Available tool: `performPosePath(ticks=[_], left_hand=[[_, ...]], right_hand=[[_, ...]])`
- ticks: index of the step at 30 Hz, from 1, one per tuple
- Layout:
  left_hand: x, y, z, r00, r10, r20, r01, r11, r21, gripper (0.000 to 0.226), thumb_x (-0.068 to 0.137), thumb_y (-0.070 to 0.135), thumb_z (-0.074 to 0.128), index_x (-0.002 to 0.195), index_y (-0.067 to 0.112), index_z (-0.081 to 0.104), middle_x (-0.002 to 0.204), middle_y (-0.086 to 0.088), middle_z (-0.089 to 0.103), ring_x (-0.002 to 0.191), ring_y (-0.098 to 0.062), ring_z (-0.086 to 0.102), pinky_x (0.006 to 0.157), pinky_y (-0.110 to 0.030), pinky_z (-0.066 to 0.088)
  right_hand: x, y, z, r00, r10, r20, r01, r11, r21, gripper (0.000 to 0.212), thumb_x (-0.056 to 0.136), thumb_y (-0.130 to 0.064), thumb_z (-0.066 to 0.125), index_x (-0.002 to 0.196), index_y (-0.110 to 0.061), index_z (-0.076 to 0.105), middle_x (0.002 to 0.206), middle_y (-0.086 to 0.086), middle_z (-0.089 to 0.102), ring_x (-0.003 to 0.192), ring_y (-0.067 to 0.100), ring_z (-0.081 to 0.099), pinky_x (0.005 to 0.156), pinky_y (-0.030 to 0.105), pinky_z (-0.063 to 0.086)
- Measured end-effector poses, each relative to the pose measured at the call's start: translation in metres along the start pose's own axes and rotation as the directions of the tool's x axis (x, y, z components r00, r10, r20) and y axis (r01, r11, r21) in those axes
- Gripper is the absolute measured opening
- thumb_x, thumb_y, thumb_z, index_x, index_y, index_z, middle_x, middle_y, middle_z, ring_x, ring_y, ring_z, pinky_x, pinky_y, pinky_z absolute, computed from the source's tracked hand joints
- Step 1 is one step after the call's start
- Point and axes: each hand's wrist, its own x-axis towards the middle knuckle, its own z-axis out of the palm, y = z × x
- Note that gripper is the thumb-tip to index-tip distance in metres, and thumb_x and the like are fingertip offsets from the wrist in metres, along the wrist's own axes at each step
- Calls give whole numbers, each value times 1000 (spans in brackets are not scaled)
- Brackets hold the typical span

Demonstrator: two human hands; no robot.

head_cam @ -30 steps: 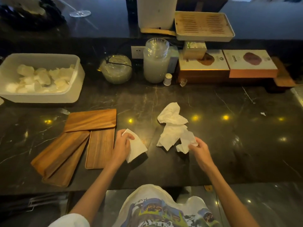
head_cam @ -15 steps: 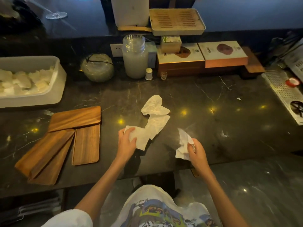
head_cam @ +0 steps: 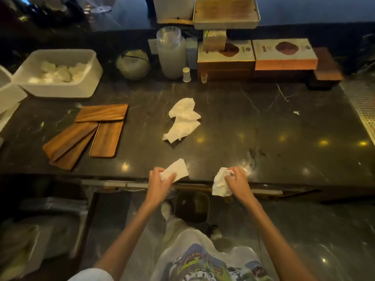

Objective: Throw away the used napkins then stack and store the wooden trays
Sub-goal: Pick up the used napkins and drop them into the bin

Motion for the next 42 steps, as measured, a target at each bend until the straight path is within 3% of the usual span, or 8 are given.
performPosePath(ticks=[4, 12, 18, 21, 30, 35, 38, 42], left_hand=[[-38, -10, 12, 1000, 6, -28, -7, 999, -50, 24, 88, 24, 68, 99, 9, 51, 109, -16, 51, 81, -15, 58, 47, -9, 47], [-79, -36, -3, 991, 124, 55, -106, 961, -255, 28, 92, -3, 54, 113, 14, 62, 126, -5, 46, 107, -23, 60, 69, -24, 60], [-81, -81, -11, 995, 58, 79, -41, 980, -195, 17, 91, -2, 55, 88, 13, 64, 114, -12, 53, 75, -23, 65, 52, -16, 52], [-69, -114, -15, 987, 21, 160, 11, 981, -194, 24, 90, -1, 54, 99, 20, 59, 113, -10, 47, 85, -20, 59, 66, -32, 57], [-18, -232, 35, 961, -75, 265, 117, 983, -143, 44, 88, -5, 55, 124, 21, 48, 120, -3, 30, 107, -17, 47, 86, -11, 39], [23, -317, 94, 966, -184, 185, 236, 916, -325, 35, 87, -4, 63, 117, 12, 54, 117, -17, 55, 110, -35, 60, 79, -35, 60], [42, -369, 138, 967, -198, 158, 231, 944, -235, 49, 93, 14, 61, 138, 28, 46, 125, 5, 51, 116, -19, 54, 85, -23, 54], [69, -410, 190, 942, -272, 197, 297, 948, -116, 40, 99, 21, 48, 138, 26, 41, 134, -7, 47, 122, -32, 55, 98, -52, 51]], right_hand=[[-30, 4, -2, 995, 21, 94, -24, 999, 31, 40, 85, -19, 67, 114, -24, 40, 113, -5, 30, 92, 6, 47, 73, 13, 39], [-81, 3, 6, 992, -108, 73, 103, 993, 64, 28, 84, 1, 56, 93, -24, 65, 107, 0, 58, 97, 10, 56, 71, 17, 48], [-122, 8, 37, 998, -35, 43, 33, 999, 41, 20, 88, -5, 57, 88, -24, 63, 101, -3, 57, 96, 11, 59, 72, 18, 47], [-125, 15, 55, 996, 68, 56, -70, 996, 47, 25, 89, -6, 56, 110, -17, 49, 118, 6, 42, 100, 18, 52, 84, 34, 50], [-94, 74, 161, 984, -47, 169, 56, 997, -47, 36, 94, 5, 44, 115, -25, 44, 121, 4, 36, 104, -14, 43, 93, 8, 37], [-42, 159, 228, 989, 41, 144, -52, 996, 78, 32, 95, -8, 57, 123, -22, 52, 123, 2, 51, 110, 8, 54, 92, 20, 45], [-16, 214, 259, 989, 99, 106, -121, 964, 237, 38, 91, -8, 63, 127, -17, 55, 116, -4, 63, 103, 5, 64, 78, 19, 55], [9, 284, 288, 967, 253, 14, -245, 920, 305, 19, 91, -10, 63, 110, -12, 61, 102, 4, 67, 86, 12, 69, 63, 20, 55]])
